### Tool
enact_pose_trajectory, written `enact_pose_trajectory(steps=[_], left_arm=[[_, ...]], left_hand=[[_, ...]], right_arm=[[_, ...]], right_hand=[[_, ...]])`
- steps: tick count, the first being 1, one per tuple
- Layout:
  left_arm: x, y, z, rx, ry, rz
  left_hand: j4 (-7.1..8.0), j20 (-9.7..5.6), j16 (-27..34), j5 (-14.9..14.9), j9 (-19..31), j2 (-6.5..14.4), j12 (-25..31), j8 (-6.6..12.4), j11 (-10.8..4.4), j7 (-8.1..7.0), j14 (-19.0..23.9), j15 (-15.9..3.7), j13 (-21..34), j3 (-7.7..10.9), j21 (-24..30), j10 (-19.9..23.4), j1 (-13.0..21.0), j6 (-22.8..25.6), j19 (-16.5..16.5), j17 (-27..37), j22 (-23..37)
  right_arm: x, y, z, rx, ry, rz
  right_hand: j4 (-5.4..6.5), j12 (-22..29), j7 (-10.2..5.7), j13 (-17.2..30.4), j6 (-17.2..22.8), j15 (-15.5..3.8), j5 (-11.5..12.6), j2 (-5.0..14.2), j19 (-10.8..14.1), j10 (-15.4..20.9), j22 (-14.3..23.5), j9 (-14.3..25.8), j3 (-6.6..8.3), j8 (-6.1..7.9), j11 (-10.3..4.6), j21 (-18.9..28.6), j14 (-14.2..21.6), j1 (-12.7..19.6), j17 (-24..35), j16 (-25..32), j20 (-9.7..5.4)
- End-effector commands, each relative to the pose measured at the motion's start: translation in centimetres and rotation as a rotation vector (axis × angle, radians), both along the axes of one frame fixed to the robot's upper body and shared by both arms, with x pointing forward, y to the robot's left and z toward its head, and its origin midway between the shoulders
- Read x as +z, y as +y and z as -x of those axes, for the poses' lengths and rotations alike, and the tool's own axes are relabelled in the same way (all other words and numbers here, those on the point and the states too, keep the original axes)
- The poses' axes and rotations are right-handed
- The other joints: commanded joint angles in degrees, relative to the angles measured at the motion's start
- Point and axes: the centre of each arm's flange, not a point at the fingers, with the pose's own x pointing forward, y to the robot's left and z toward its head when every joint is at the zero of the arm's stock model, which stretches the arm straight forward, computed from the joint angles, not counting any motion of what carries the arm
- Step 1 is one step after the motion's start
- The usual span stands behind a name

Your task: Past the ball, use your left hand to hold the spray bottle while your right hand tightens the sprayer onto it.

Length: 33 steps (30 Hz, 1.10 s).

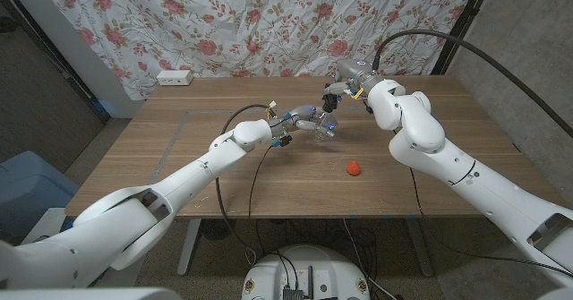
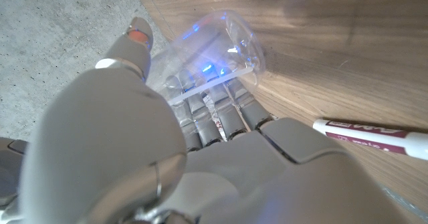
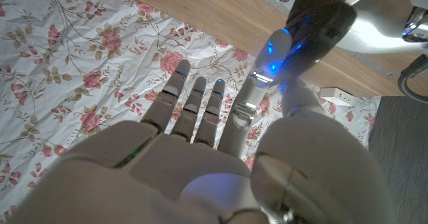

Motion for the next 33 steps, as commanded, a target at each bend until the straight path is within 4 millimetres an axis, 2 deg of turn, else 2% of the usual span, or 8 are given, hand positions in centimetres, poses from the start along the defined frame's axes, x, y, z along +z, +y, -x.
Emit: enact_pose_trajectory(steps=[1,4,8,13,20,23,30,33], left_arm=[[0.1,0.0,-0.3,0.007,-0.002,0.016],[0.0,0.0,-0.4,0.009,-0.001,0.021],[0.0,0.0,-0.4,0.010,-0.001,0.025],[0.0,0.1,-0.5,0.011,-0.004,0.030],[0.0,0.4,-0.3,0.021,-0.010,0.047],[-0.1,0.6,-0.1,0.029,-0.014,0.058],[-0.2,1.0,0.3,0.047,-0.018,0.079],[-0.3,1.2,0.5,0.055,-0.021,0.085]], left_hand=[[1.24,0.15,-0.2,0.3,0.0,9.1,-0.1,0.20,-0.43,1.02,0.4,-6.85,0.2,1.45,-0.1,0.6,-5.2,3.5,0.1,0.2,0.1],[1.26,0.15,-0.2,0.3,0.0,9.1,-0.1,0.20,-0.49,1.06,0.4,-6.85,0.2,1.46,-0.1,0.7,-5.2,3.5,0.0,0.2,0.1],[1.23,0.18,-0.2,0.3,0.0,9.1,-0.1,0.16,-0.32,1.15,0.5,-6.78,0.2,1.52,-0.1,0.7,-5.2,3.4,0.0,0.2,0.1],[1.29,0.19,-0.1,0.3,0.0,9.2,0.0,0.19,-0.47,1.15,0.4,-6.77,0.2,1.50,-0.1,0.8,-5.2,3.5,0.0,0.2,0.1],[1.30,0.19,-0.2,0.3,0.0,9.0,-0.1,0.17,-0.53,1.05,0.4,-6.82,0.2,1.50,-0.1,0.8,-5.4,3.4,0.0,0.1,0.1],[1.35,0.17,-0.1,0.2,0.0,8.9,-0.1,0.17,-0.36,1.00,0.5,-6.87,0.2,1.41,-0.1,0.8,-5.5,3.5,0.0,0.2,0.1],[1.36,0.15,-0.2,0.2,0.0,8.9,-0.1,0.23,-0.37,0.99,0.5,-6.87,0.3,1.40,-0.1,0.6,-5.6,3.6,0.1,0.2,0.1],[1.35,0.14,-0.2,0.2,0.0,8.9,-0.1,0.23,-0.32,1.03,0.5,-6.82,0.3,1.40,-0.1,0.7,-5.6,3.6,0.1,0.2,0.1]], right_arm=[[0.6,-0.6,-0.3,0.036,-0.004,-0.042],[0.8,-0.7,-0.3,0.036,-0.001,-0.042],[1.0,-0.8,-0.3,0.041,-0.004,-0.035],[1.4,-0.9,-0.2,0.046,0.001,-0.025],[1.8,-0.9,-0.1,0.037,0.048,-0.002],[2.0,-1.0,-0.1,0.034,0.066,0.002],[2.3,-1.3,0.1,0.031,0.090,0.011],[2.4,-1.4,0.2,0.027,0.087,0.006]], right_hand=[[1.57,-0.5,0.27,0.2,-1.7,0.98,-0.7,-1.57,0.3,1.0,0.3,-1.1,-1.43,-0.57,0.66,-0.2,0.3,-4.7,0.2,0.2,0.13],[2.25,-0.9,0.53,0.3,-2.9,1.39,-1.2,-2.27,-0.2,0.8,0.3,-2.1,-2.41,-1.55,1.34,-0.4,0.1,-7.1,0.2,0.0,0.39],[3.04,-1.2,0.69,0.3,-3.8,1.82,-2.0,-3.13,-0.5,0.6,0.4,-2.4,-3.58,-2.03,1.90,-0.5,-0.2,-9.9,0.4,-0.3,0.75],[4.34,-1.7,1.37,0.4,-5.2,2.72,-2.9,-3.69,-0.8,-0.2,0.4,-4.3,-5.09,-3.81,2.72,-0.5,-0.7,-14.0,0.7,-0.7,1.11],[5.59,-2.8,2.14,0.5,-10.7,4.18,-3.2,-4.95,-2.4,-3.5,0.4,-6.1,-7.51,-7.91,3.80,-0.8,-3.0,-19.8,1.3,-2.0,2.65],[6.33,-3.0,3.00,0.6,-14.5,4.94,-2.5,-5.48,-3.4,-5.1,0.4,-6.2,-8.81,-10.28,4.69,-0.9,-4.2,-22.7,1.5,-2.7,3.43],[7.18,-2.9,4.54,0.6,-19.3,6.24,-1.7,-6.06,-4.9,-6.5,0.4,-6.1,-10.41,-13.17,5.68,-1.1,-5.7,-25.9,1.7,-3.7,4.93],[7.52,-3.0,5.44,0.6,-22.6,6.55,-1.2,-6.18,-5.9,-7.5,0.3,-5.9,-11.14,-14.99,6.52,-1.2,-7.0,-27.4,1.8,-4.5,5.50]])
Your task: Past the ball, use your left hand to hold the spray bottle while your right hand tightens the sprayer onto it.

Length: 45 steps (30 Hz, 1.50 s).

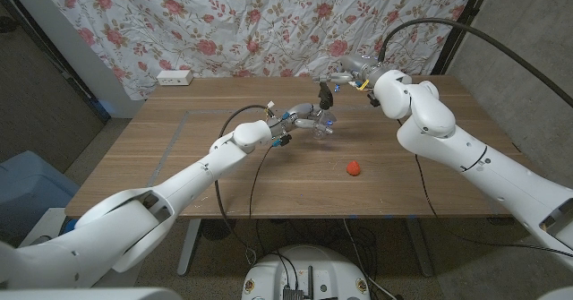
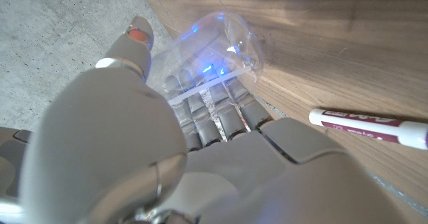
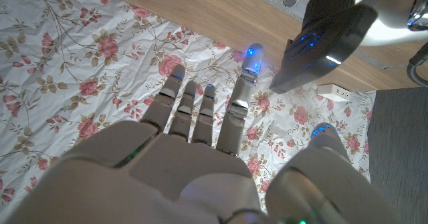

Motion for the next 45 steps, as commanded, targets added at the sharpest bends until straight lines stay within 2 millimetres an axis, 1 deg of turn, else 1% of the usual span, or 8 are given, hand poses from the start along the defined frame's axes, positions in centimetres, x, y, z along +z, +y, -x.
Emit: enact_pose_trajectory(steps=[1,7,10,16,28,36,39,45], left_arm=[[-0.4,0.7,0.6,0.032,-0.004,0.032],[-0.7,1.1,1.1,0.047,-0.008,0.054],[-0.9,1.4,1.4,0.058,-0.009,0.068],[-1.3,2.1,1.9,0.079,-0.010,0.097],[-2.1,3.7,2.3,0.123,0.003,0.166],[-2.6,5.0,2.4,0.150,0.005,0.213],[-2.8,5.3,2.4,0.155,0.009,0.234],[-3.1,5.7,2.3,0.160,0.017,0.247]], left_hand=[[1.35,0.16,-0.1,0.2,0.0,8.8,-0.1,0.35,-0.37,1.04,0.6,-6.83,0.3,1.38,-0.1,0.7,-5.6,3.7,0.1,0.1,0.1],[1.37,0.18,-0.1,0.2,0.0,8.7,-0.1,0.32,-0.41,1.07,0.5,-6.89,0.3,1.28,-0.1,0.7,-5.8,3.6,0.1,0.1,0.1],[1.31,0.19,-0.1,0.2,0.0,8.6,-0.1,0.36,-0.50,1.09,0.6,-6.87,0.3,1.24,-0.1,0.8,-5.8,3.7,0.1,0.2,0.1],[1.12,0.16,0.2,0.1,-0.1,8.3,0.0,0.41,-0.74,1.05,1.1,-7.26,0.3,1.03,-0.1,1.1,-5.7,4.0,0.2,0.3,0.1],[0.85,0.11,0.2,0.1,-0.2,7.7,-0.6,0.00,-1.15,0.64,0.8,-7.58,-0.1,0.92,-0.3,0.3,-5.3,3.6,-0.5,0.3,0.1],[0.86,0.30,-0.4,0.1,-0.5,7.1,-1.2,-0.74,-1.34,0.19,-0.2,-7.60,-0.6,0.75,-0.6,-0.7,-5.4,3.2,-1.3,0.1,0.1],[0.95,0.35,-0.5,0.0,-0.6,6.9,-1.3,-1.01,-1.40,0.21,-0.3,-7.56,-0.8,0.66,-0.6,-0.8,-5.5,3.1,-1.4,0.0,0.1],[1.02,0.42,-1.1,0.0,-1.1,6.6,-1.6,-2.48,-1.05,0.49,-1.5,-7.46,-1.3,0.64,-0.6,-1.7,-5.6,1.8,-1.5,-0.3,0.1]], right_arm=[[0.5,-0.5,0.3,-0.008,0.032,0.009],[0.7,-0.9,0.4,0.003,0.030,-0.015],[0.8,-1.2,0.4,0.012,0.029,-0.036],[0.8,-1.6,0.2,0.032,0.037,-0.082],[-0.3,-2.7,-0.9,0.111,0.011,-0.211],[-1.4,-3.7,-1.7,0.144,-0.009,-0.314],[-1.8,-4.0,-2.1,0.130,-0.020,-0.351],[-2.7,-4.8,-2.9,0.161,-0.042,-0.436]], right_hand=[[0.30,0.0,0.89,0.3,-3.6,0.20,0.7,-0.16,-1.0,-0.8,0.0,0.3,-0.80,-1.96,0.66,-0.1,-1.2,-2.2,0.2,-0.8,0.18],[0.11,0.2,2.85,0.3,-11.0,0.96,1.4,-0.17,-1.7,-1.9,-0.1,0.6,-1.60,-6.03,1.39,0.0,-2.2,-3.3,-0.7,-2.2,0.26],[-0.01,0.3,2.97,0.3,-13.6,1.45,1.6,-0.07,-1.9,-2.2,-0.1,0.6,-1.76,-7.48,1.38,0.0,-2.3,-3.4,-1.1,-2.6,0.28],[-0.26,0.5,1.12,0.3,-18.4,1.50,2.0,0.37,-1.3,-2.3,-0.2,0.5,-1.92,-10.29,1.58,0.3,-2.2,-3.5,-1.6,-3.1,0.68],[-0.64,0.7,-2.22,0.3,-22.9,1.33,2.3,1.34,-0.4,-1.9,-0.3,0.1,-1.77,-13.32,1.14,0.4,-1.6,-3.3,-2.1,-3.4,1.21],[-0.73,0.5,-2.35,0.3,-24.3,1.41,2.3,1.98,-0.7,-2.5,-0.3,0.0,-1.67,-14.44,0.96,0.2,-1.9,-3.2,-2.1,-3.6,0.95],[-0.83,0.4,-3.55,0.3,-26.4,1.45,2.2,2.51,-1.4,-2.9,-0.3,-0.1,-1.62,-15.64,0.64,-0.2,-2.2,-3.3,-2.1,-3.8,0.66],[-0.92,0.4,-3.55,0.3,-28.1,1.13,2.1,2.80,-2.4,-3.2,-0.3,-0.1,-1.68,-16.50,0.56,-0.4,-2.6,-3.4,-2.1,-3.9,0.34]])
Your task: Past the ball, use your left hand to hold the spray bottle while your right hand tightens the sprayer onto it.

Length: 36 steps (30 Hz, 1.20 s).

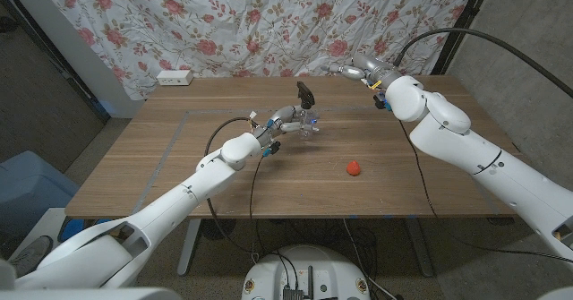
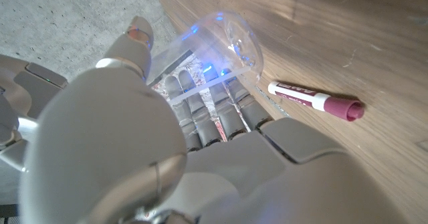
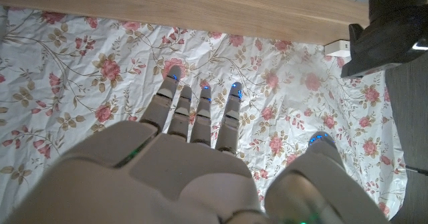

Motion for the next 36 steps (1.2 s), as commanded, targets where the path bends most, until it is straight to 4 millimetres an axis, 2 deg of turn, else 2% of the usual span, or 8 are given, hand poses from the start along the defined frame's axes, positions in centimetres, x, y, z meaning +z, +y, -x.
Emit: enact_pose_trajectory(steps=[1,7,11,16,18,23,28,36], left_arm=[[-0.8,1.2,0.1,0.021,0.009,0.052],[-1.1,1.4,-0.1,0.030,0.013,0.072],[-1.4,1.4,-0.1,0.038,0.013,0.086],[-2.3,1.3,-0.1,0.053,0.014,0.130],[-2.6,1.2,-0.1,0.058,0.019,0.138],[-2.9,0.9,-0.1,0.064,0.017,0.142],[-3.3,0.4,-0.1,0.063,0.023,0.137],[-4.2,-0.2,-0.2,0.062,0.047,0.142]], left_hand=[[0.90,0.14,-0.5,0.0,-0.2,6.5,-0.3,-0.94,0.69,0.49,-0.8,-7.49,-0.2,0.78,-0.2,-1.0,-5.7,1.5,-0.2,-0.2,0.1],[0.88,0.12,-1.5,0.1,-0.7,5.6,-0.8,-3.28,0.86,0.39,-0.7,-7.75,-1.2,1.12,-0.1,-2.3,-6.1,0.4,-0.2,-1.6,0.1],[0.78,0.17,-2.3,0.1,-0.9,5.2,-1.2,-4.44,0.82,0.33,-1.5,-7.82,-1.8,1.36,-0.1,-3.1,-6.1,0.0,-0.5,-2.4,0.1],[0.69,0.08,-3.8,0.0,-1.1,4.5,-2.0,-7.31,0.44,-0.16,-4.8,-7.42,-3.3,1.29,-0.3,-5.8,-5.8,-1.2,-1.2,-3.6,0.1],[0.66,0.06,-4.1,0.0,-1.1,4.3,-2.2,-8.19,0.31,-0.35,-6.2,-7.30,-3.8,1.14,-0.5,-6.7,-5.6,-1.4,-1.7,-4.0,0.1],[0.81,0.07,-4.2,-0.1,-1.1,4.2,-2.3,-9.30,0.19,-0.50,-7.1,-7.28,-4.5,0.92,-0.6,-7.5,-5.5,-1.7,-2.1,-4.3,0.1],[0.99,-0.39,-4.4,-0.2,-1.1,3.7,-2.2,-11.58,-1.30,-1.79,-9.7,-7.66,-6.0,0.22,-0.8,-9.2,-5.7,-1.7,-3.2,-5.2,0.1],[1.14,-1.01,-4.3,-0.2,-1.0,3.3,-2.0,-13.42,-1.53,-2.41,-10.9,-7.85,-7.3,-0.39,-1.4,-9.9,-5.9,-1.4,-5.6,-5.9,0.0]], right_arm=[[-1.7,-1.5,-1.3,0.037,-0.033,-0.166],[-2.5,-2.4,-2.0,0.071,-0.030,-0.229],[-3.1,-3.0,-2.4,0.106,-0.034,-0.288],[-3.9,-3.8,-3.1,0.149,-0.028,-0.364],[-4.1,-4.2,-3.4,0.171,-0.016,-0.397],[-4.8,-5.0,-3.9,0.200,-0.005,-0.464],[-5.4,-5.6,-4.3,0.220,0.003,-0.503],[-6.8,-6.6,-5.1,0.280,0.021,-0.585]], right_hand=[[-0.29,-0.1,0.00,0.2,-0.9,-0.18,0.1,0.99,-0.7,-0.2,0.1,0.2,0.21,-0.39,-0.03,-0.5,-0.5,0.0,0.2,-0.3,-0.33],[-0.17,-0.4,-0.09,0.2,-2.6,-0.10,0.0,1.50,-1.6,-1.2,0.0,0.1,0.12,-0.99,-0.35,-0.6,-1.5,-0.4,0.3,-0.6,-0.81],[-0.02,-0.6,-0.71,0.1,-2.5,-0.17,-0.1,1.98,-0.9,-2.0,0.0,0.1,0.10,-0.85,-0.54,-0.2,-1.1,-0.8,0.3,-0.5,-2.04],[0.37,-0.7,-1.00,-0.1,-4.3,-0.48,-0.2,2.50,-0.5,-2.5,0.0,0.1,-0.04,-1.35,-0.36,-0.1,-1.1,-1.8,0.2,-0.6,-2.95],[0.43,-0.7,-1.07,-0.1,-4.8,-0.81,-0.2,2.99,-1.4,-2.7,-0.1,0.0,0.09,-1.33,-0.40,-0.4,-1.4,-1.9,0.1,-0.9,-3.37],[0.15,-0.8,-0.73,-0.2,-5.3,-0.78,-0.2,3.35,-2.2,-3.2,-0.1,0.0,0.34,-1.38,-0.40,-0.6,-1.8,-1.6,-0.2,-1.2,-3.41],[-0.06,-0.9,-0.68,-0.3,-6.0,-0.92,-0.3,3.59,-3.0,-3.7,-0.1,0.0,0.48,-1.41,-0.88,-0.8,-2.6,-1.5,-0.4,-1.7,-3.42],[-0.06,-0.9,-0.54,-0.4,-7.7,-1.18,-0.4,3.98,-4.5,-4.3,-0.1,-0.1,0.54,-1.68,-0.80,-1.0,-3.6,-1.8,-0.7,-2.3,-3.44]])
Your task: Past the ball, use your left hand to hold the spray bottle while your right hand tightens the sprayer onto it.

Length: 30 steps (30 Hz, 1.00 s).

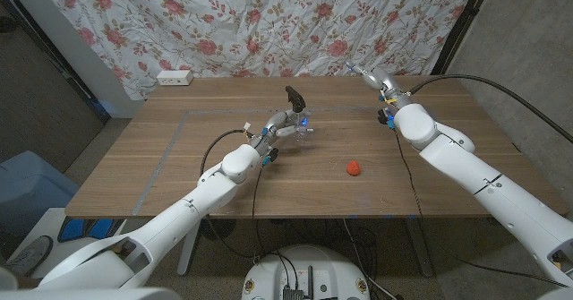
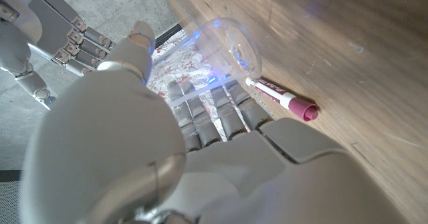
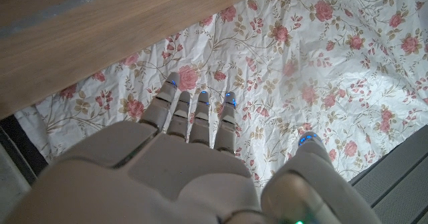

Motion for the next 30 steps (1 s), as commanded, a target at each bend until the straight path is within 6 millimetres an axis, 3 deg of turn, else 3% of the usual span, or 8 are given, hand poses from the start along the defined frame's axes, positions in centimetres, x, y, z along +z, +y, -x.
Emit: enact_pose_trajectory(steps=[1,7,22,30], left_arm=[[-1.4,-0.9,-0.1,0.001,0.027,0.011],[-1.9,-1.3,-0.2,-0.002,0.040,0.014],[-3.1,-1.8,-0.2,0.004,0.057,0.025],[-3.3,-1.9,-0.2,0.015,0.057,0.028]], left_hand=[[0.08,-0.22,0.0,-0.2,0.1,3.9,0.2,-0.90,-0.03,-0.78,-0.5,-8.59,-0.5,-0.40,-0.5,-0.5,-4.7,0.3,-1.1,-0.3,0.0],[0.12,-0.30,-0.3,-0.3,0.2,3.4,0.1,-3.45,-0.16,-1.04,-2.8,-8.34,-2.2,-0.98,-0.7,-2.6,-4.9,0.1,-3.1,-1.0,-0.2],[0.28,-0.03,-0.3,-0.4,0.2,2.9,0.3,-6.33,-0.26,-1.54,-4.4,-8.89,-4.4,-1.71,-1.0,-3.7,-5.4,0.4,-6.7,-1.6,-0.4],[0.45,-0.17,-0.9,-0.4,0.2,2.9,0.4,-8.71,-0.37,-1.61,-9.2,-7.88,-6.6,-2.09,-0.7,-4.4,-5.8,1.5,-8.2,-1.9,-0.5]], right_arm=[[-1.9,-1.8,-1.3,0.089,0.015,-0.128],[-2.7,-2.2,-2.0,0.125,0.018,-0.156],[-4.9,-2.8,-3.5,0.206,0.031,-0.251],[-6.2,-3.3,-4.2,0.226,0.035,-0.289]], right_hand=[[-0.08,-0.3,0.08,0.1,-1.2,-0.10,-0.1,0.82,-1.1,-0.7,0.2,0.2,0.55,-0.45,0.08,-0.1,-1.1,-0.3,0.0,-0.4,0.03],[-0.34,-0.5,0.59,0.0,-4.0,-0.14,-0.3,1.43,-3.3,-2.3,0.1,0.1,0.79,-0.72,0.29,-0.2,-2.8,-0.4,-0.5,-1.1,-1.38],[-0.32,-0.5,0.76,-0.1,-4.9,-0.71,-0.4,2.20,-4.5,-3.2,0.1,0.0,0.97,-0.37,0.06,-0.1,-4.6,-0.8,-0.7,-1.5,-2.55],[-0.34,-0.4,0.55,-0.1,-5.1,-1.24,-0.5,2.27,-4.8,-3.5,0.0,0.0,0.91,-0.25,-0.39,0.0,-5.1,-1.1,-0.8,-1.5,-3.50]])
